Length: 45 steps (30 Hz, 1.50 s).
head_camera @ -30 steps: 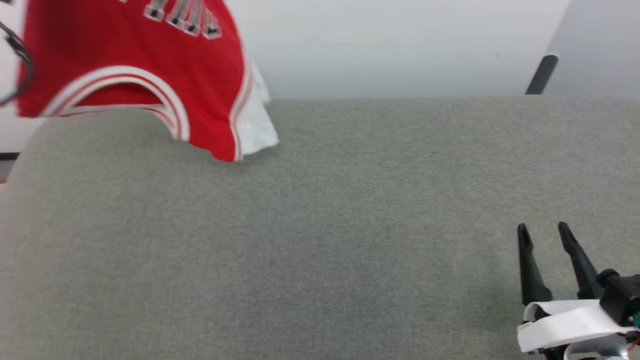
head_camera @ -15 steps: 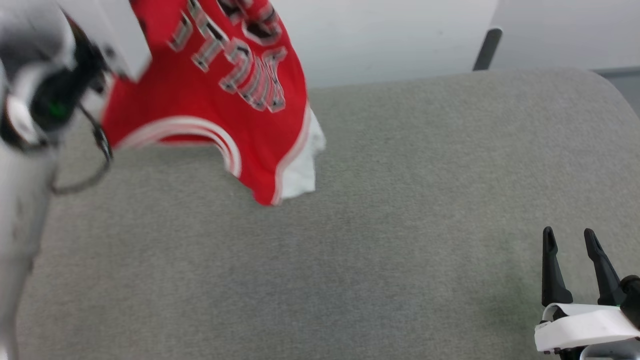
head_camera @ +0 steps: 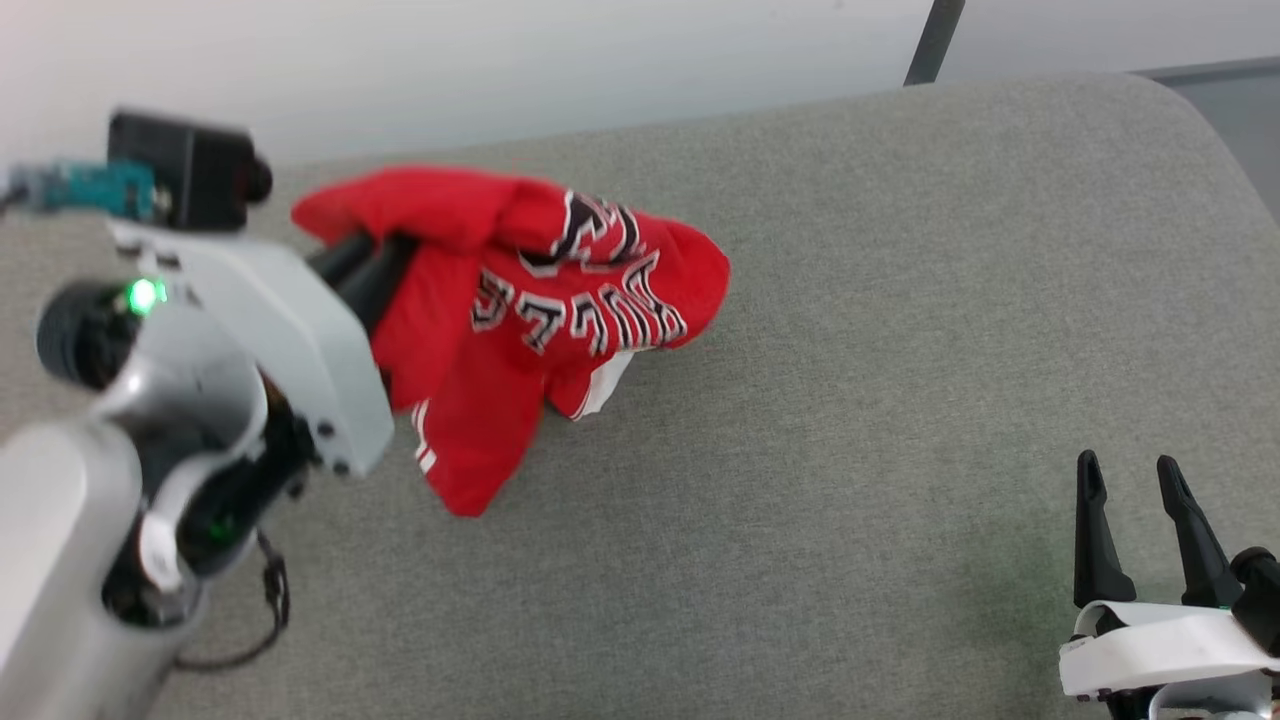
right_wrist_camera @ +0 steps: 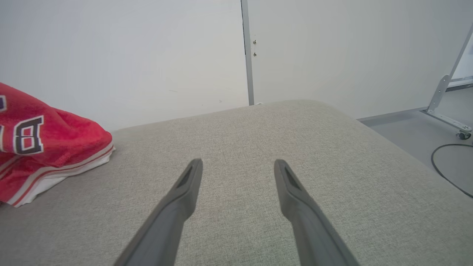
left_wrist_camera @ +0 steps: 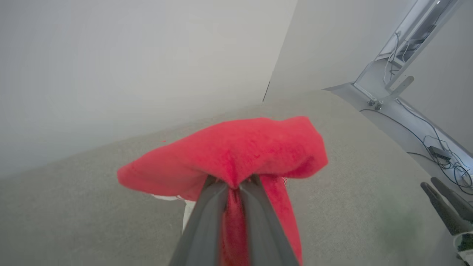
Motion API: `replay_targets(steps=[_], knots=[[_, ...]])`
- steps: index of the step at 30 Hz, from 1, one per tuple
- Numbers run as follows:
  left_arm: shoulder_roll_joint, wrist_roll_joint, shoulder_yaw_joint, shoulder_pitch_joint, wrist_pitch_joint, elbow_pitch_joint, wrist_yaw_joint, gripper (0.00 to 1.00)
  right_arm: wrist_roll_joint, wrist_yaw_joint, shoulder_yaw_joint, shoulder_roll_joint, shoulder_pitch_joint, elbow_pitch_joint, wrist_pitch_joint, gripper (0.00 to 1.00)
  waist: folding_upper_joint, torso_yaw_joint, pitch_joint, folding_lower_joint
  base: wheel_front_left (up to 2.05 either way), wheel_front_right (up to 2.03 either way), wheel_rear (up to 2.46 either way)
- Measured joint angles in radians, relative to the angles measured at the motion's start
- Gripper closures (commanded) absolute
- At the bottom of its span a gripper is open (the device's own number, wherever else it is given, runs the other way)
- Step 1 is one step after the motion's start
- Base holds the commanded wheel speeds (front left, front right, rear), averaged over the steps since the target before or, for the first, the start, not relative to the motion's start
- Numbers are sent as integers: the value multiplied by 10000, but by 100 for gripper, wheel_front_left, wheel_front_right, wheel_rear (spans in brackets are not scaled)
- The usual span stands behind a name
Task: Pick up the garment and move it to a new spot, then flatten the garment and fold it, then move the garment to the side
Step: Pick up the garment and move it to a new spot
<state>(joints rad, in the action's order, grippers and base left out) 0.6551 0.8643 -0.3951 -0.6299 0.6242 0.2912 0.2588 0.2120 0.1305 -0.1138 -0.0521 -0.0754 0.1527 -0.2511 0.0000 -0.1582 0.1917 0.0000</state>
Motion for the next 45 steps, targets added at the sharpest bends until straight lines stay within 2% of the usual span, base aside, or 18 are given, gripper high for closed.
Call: replay_targets(steps=[6, 12, 18, 25, 26, 27, 28, 37, 41, 45], knots=[[201, 167, -35, 1447, -44, 583, 336, 100, 119, 0, 130, 2, -167, 155, -58, 0, 0, -47, 217, 0, 0, 0, 0], [6, 290, -535, 2819, -251, 715, 487, 100, 198, 0, 190, 2, -208, 314, -90, 0, 0, -75, 382, 0, 0, 0, 0], [-314, 305, -1133, 3512, -489, 378, 311, 100, 247, 0, 265, 4, -364, 433, -102, 0, 0, -33, 450, 0, 0, 0, 0], [-663, 249, -1628, 3719, -780, -587, -142, 100, 242, 0, 408, 4, -375, 489, -102, 0, 0, 43, 357, 0, 0, 0, 0], [-721, 247, -1661, 3719, -805, -713, -190, 81, 236, 0, 428, 4, -374, 502, -102, 0, 0, 53, 317, 0, 0, 0, 0], [-759, 247, -1689, 3718, -849, -809, -221, 53, 221, 0, 437, 4, -371, 514, -102, 0, 0, 65, 270, 0, 0, 0, 0], [-786, 251, -1701, 3718, -880, -865, -236, 2, 190, 0, 451, 4, -366, 523, -102, 0, 0, 80, 216, 0, 0, 0, 0], [-788, 320, -1801, 3759, -928, -754, -437, 0, -33, 0, 652, 8, -107, 600, -102, 0, 0, 326, -432, 0, 0, 0, 0], [-761, 192, -1737, 3895, -1348, -711, -506, 0, -167, 0, 807, 4, -43, 569, -65, 0, 0, 543, -804, 0, 0, 0, 0], [-798, -42, -1574, 4085, -2222, -851, -709, 0, -207, 0, 968, -36, 64, 483, 54, 0, 0, 799, -1182, 0, 0, 0, 0]])
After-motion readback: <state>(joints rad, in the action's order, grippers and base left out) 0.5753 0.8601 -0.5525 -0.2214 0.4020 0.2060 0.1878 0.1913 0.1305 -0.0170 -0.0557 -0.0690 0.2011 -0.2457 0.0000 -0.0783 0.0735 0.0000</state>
